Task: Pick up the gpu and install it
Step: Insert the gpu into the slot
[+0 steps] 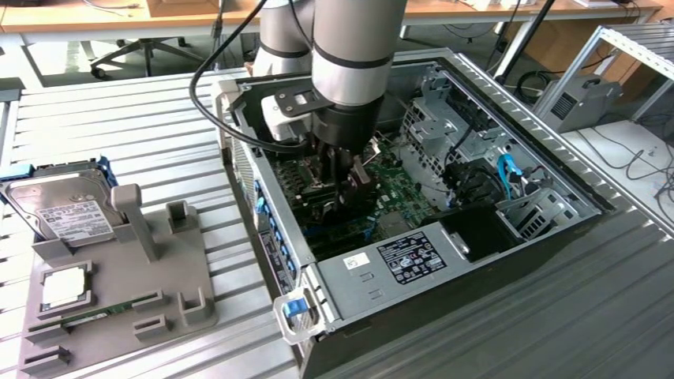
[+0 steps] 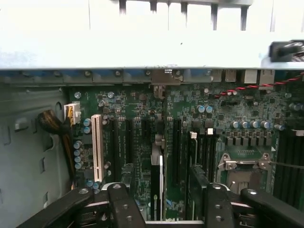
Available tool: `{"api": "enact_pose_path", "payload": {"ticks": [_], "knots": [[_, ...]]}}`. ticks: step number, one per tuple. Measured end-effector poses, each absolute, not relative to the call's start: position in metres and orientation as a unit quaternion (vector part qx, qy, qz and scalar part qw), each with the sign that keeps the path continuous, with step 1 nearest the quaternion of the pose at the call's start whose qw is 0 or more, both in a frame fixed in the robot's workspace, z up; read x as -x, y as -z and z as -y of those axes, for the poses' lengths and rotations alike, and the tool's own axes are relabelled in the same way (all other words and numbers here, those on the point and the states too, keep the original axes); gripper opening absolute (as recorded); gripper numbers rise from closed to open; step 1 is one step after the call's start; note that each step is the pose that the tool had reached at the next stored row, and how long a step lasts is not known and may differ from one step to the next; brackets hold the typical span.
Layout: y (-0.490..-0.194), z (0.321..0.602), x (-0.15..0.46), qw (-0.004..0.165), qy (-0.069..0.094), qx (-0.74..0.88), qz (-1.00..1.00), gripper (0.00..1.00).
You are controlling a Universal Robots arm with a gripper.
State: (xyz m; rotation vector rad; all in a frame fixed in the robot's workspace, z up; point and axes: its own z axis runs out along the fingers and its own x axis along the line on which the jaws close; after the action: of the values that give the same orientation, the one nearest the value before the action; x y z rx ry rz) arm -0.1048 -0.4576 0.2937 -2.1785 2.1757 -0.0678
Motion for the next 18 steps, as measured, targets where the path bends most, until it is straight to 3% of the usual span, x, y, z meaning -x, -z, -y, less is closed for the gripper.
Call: {"api": "enact_pose_path", "payload": {"ticks": [14,15,18], "knots": [[-0.301,0.4576,0.1049,0.032,0.023,0.707,-0.706,0.58],[-0.3014,0.4576,0.1048,0.032,0.023,0.707,-0.706,0.57],[-0.3027,0.4576,0.1049,0.033,0.024,0.707,-0.706,0.38]]}}
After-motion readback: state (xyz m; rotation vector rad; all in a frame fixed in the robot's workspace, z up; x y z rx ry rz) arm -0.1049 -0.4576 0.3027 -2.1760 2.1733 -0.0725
